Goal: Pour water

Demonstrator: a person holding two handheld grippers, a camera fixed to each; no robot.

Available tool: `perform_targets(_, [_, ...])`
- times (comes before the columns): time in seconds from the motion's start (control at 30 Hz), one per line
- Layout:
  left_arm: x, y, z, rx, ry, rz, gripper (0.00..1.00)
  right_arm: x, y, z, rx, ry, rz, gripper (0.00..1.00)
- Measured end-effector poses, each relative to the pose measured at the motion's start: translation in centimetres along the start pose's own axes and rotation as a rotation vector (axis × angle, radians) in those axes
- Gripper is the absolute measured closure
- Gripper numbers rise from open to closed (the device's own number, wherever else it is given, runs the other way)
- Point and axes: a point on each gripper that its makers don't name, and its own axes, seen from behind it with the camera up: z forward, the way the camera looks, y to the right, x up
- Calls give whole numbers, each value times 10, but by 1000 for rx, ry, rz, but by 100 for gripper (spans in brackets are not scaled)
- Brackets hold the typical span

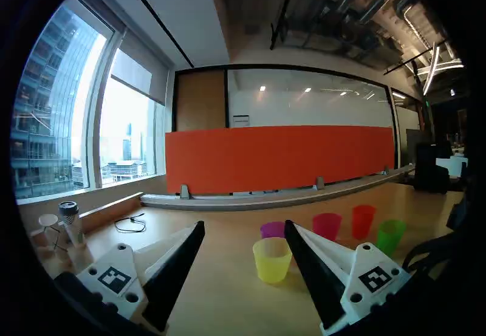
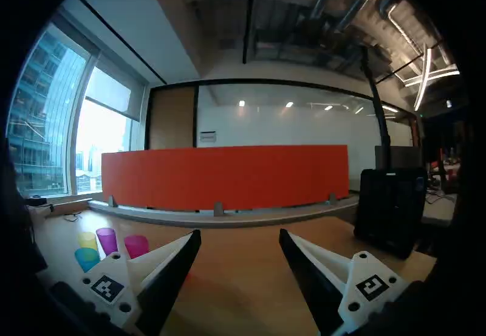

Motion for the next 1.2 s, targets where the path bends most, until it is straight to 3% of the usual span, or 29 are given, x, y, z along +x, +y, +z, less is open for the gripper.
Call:
perform_targets(0.5, [-28, -17, -4, 4, -17, 2, 3, -1, -10, -2, 13, -9, -15, 0])
perform_targets(1.2, [-38, -28, -8, 8, -18, -13, 3, 9, -24, 1, 36, 4, -16, 0])
